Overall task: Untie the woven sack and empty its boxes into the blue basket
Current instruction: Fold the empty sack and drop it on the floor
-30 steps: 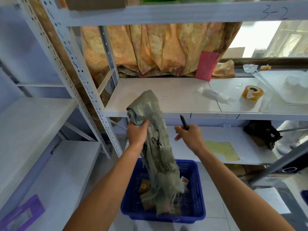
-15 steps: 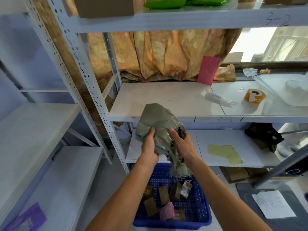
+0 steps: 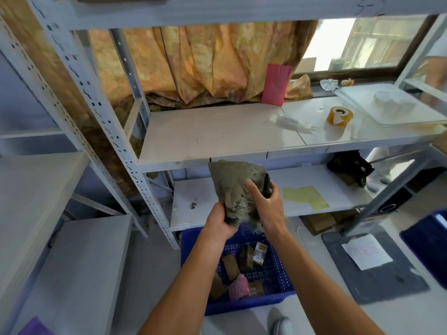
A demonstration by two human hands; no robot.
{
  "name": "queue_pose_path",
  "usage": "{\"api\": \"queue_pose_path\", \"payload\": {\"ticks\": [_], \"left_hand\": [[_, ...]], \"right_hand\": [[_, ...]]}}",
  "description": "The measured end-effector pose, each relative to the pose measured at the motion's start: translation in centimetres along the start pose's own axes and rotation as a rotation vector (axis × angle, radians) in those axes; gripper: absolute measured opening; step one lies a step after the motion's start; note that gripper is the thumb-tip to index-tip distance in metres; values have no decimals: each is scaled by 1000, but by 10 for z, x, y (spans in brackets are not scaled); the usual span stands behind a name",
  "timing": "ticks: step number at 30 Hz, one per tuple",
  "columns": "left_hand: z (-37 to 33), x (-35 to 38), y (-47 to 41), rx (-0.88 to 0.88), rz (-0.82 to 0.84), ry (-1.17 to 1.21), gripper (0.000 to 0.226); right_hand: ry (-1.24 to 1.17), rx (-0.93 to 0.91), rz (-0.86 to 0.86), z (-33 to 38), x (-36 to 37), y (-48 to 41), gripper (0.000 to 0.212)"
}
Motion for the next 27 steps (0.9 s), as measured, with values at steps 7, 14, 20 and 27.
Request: {"api": "queue_pose_path", "payload": {"ticks": [7, 14, 20, 27], "left_hand": [[22, -19, -14, -123, 65, -167, 43], [34, -19, 7, -129, 95, -229, 45], [60, 17, 48, -120, -90, -358, 48], [159, 95, 36, -116, -88, -287, 46]], "right_hand": [[-151, 224, 23, -19, -23, 7, 38], [-102, 163, 123, -10, -37, 13, 33], [-390, 322, 241, -10, -75, 14, 10], [-159, 370, 275, 4, -188, 3, 20]]}}
Point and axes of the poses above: each hand's wrist, its own y-axis away from the middle knuckle, its own x-axis out of the palm, z = x × y, the point moved 9 cm from there along -y, towards the middle knuckle, and after that the axes turned 12 degrees about -y, right-handed, at the moved point
